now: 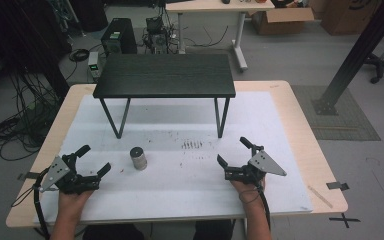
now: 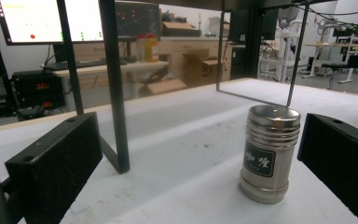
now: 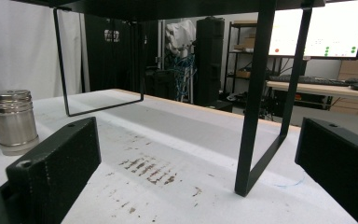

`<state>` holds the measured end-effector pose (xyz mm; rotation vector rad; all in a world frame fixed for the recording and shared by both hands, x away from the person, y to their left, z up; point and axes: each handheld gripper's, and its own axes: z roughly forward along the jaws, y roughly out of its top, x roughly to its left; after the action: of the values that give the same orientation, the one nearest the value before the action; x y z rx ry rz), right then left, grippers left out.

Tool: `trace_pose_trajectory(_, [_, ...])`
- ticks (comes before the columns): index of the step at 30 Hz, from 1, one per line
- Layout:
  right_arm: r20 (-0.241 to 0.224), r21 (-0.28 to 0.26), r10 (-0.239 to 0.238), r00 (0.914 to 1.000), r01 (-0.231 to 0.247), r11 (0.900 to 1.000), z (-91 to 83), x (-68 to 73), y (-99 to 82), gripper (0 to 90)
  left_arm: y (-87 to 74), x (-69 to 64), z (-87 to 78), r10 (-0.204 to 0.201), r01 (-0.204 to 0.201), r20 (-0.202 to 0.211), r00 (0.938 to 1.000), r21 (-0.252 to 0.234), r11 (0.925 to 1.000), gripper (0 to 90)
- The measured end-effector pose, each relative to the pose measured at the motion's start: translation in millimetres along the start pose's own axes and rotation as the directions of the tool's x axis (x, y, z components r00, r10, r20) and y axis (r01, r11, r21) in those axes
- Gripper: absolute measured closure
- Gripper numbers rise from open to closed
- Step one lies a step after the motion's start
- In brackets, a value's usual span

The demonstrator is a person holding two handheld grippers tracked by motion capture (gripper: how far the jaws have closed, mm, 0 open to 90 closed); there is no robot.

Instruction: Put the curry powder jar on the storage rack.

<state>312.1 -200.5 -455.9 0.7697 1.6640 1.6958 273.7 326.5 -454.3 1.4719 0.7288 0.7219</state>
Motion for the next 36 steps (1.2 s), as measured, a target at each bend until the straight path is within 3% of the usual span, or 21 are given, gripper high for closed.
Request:
trace_pose_trajectory(29, [-0.001,-0.001,0.001,1.0,-0.001,1.0,0.0,-0.2,0.1,0.0,1.1,0.8,1.6,-0.007,0.007,-0.001,1.0,0.015,0.9999,0.2])
trace_pose_trajectory(36, [-0.002,0.0,0.006,1.0,-0.006,1.0,0.1,-0.8,0.1,0.0,12.4,-4.4,6.5,0.0,-0.001,0.03,0.9996,0.021,0.9998,0.2])
